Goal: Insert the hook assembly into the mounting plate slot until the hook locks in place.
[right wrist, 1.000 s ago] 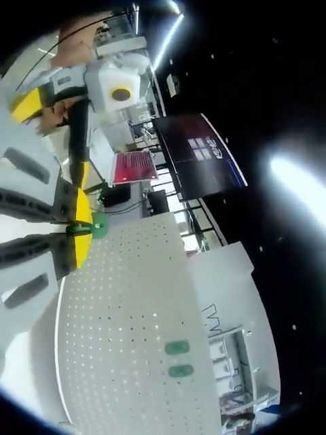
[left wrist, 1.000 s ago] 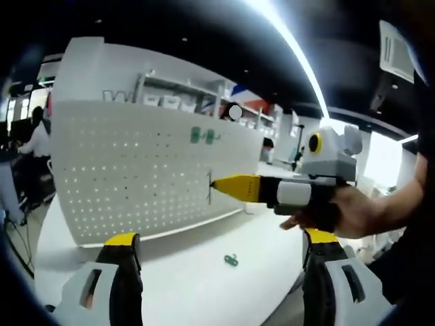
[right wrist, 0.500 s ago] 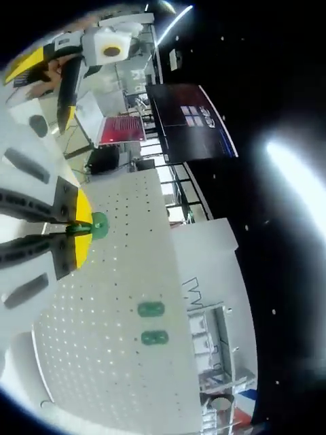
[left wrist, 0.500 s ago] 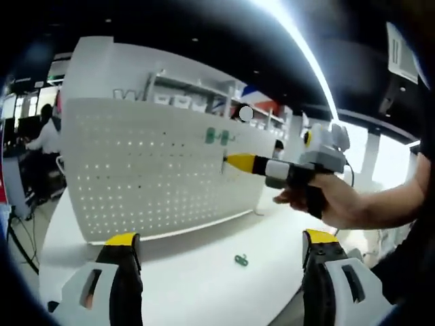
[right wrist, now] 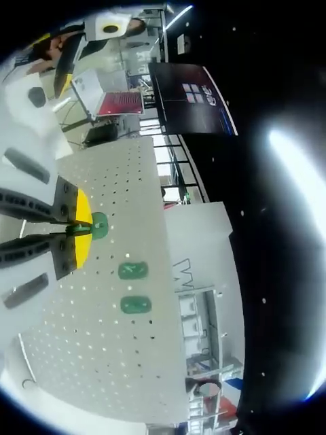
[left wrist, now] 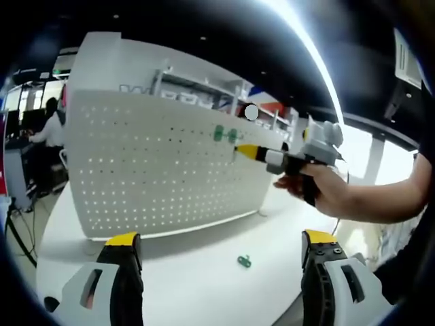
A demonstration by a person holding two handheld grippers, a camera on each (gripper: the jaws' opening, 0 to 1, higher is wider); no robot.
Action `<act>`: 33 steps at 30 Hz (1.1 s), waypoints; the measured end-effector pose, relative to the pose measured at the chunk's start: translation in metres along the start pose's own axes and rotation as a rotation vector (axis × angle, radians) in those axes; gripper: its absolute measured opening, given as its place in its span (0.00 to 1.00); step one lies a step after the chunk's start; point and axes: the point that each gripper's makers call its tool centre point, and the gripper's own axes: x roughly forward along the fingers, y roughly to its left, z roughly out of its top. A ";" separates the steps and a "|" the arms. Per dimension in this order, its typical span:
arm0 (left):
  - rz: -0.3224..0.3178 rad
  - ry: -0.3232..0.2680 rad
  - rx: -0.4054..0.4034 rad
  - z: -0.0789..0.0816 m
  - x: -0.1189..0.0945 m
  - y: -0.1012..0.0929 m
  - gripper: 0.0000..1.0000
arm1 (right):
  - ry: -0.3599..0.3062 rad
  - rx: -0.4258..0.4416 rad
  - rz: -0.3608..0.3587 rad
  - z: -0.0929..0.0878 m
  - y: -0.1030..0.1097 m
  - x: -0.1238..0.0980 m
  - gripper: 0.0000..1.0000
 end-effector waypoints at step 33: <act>0.050 0.053 -0.021 -0.011 0.000 0.027 0.96 | -0.120 -0.094 -0.238 0.042 -0.117 0.012 0.00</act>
